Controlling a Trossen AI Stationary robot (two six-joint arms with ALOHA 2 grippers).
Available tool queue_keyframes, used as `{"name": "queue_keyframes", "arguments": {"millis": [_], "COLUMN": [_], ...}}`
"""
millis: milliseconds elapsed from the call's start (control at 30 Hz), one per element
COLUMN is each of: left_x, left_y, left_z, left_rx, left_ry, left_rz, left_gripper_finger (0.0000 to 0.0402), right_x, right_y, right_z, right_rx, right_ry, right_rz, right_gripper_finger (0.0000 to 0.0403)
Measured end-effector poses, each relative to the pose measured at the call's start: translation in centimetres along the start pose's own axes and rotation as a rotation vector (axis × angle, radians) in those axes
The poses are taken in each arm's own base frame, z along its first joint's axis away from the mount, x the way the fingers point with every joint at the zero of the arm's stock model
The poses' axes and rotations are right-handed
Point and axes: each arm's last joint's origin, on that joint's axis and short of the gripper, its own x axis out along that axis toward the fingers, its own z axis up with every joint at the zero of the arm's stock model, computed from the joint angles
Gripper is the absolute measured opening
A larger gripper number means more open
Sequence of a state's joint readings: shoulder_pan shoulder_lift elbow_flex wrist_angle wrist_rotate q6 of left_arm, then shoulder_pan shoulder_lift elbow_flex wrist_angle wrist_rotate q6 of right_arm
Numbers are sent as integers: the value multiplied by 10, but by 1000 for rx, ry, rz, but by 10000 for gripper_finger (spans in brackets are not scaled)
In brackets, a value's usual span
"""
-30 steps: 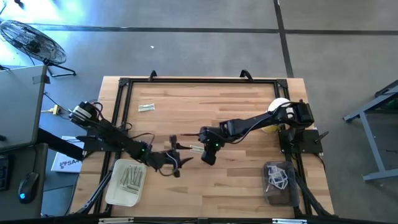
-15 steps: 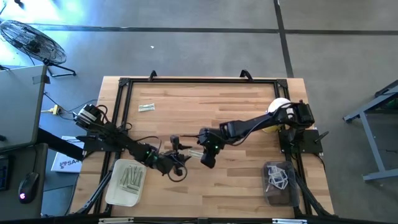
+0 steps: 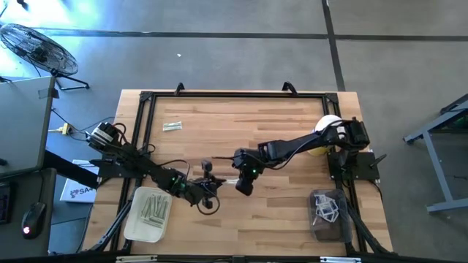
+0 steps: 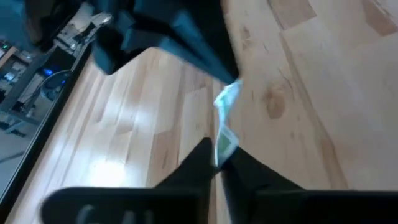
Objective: Pick & Place First Aid Supplies
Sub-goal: Put the green bandage into the white bin
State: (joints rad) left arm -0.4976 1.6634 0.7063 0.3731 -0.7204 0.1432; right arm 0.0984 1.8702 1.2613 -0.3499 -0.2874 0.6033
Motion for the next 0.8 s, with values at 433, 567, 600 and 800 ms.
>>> {"name": "queue_keyframes", "arguments": {"millis": [433, 567, 600, 800], "left_x": [-6, -22, -27, -70], "left_y": [-1, 0, 1, 13], "left_z": [2, 17, 23, 73], "left_rx": [21, 56, 68, 135], "left_ry": [-5, 10, 23, 213], "left_rz": [-23, -33, -34, -164], "left_gripper_finger": [2, 1, 1, 1], "right_x": [-26, -56, -63, -84], "right_y": [13, 33, 37, 60], "right_z": [-6, -20, -25, -52], "right_rx": [-105, -154, -162, -198], "right_ry": [-29, -75, -87, -169], "right_rz": [-58, -144, -174, -328], "right_gripper_finger": [56, 92, 99, 127]}}
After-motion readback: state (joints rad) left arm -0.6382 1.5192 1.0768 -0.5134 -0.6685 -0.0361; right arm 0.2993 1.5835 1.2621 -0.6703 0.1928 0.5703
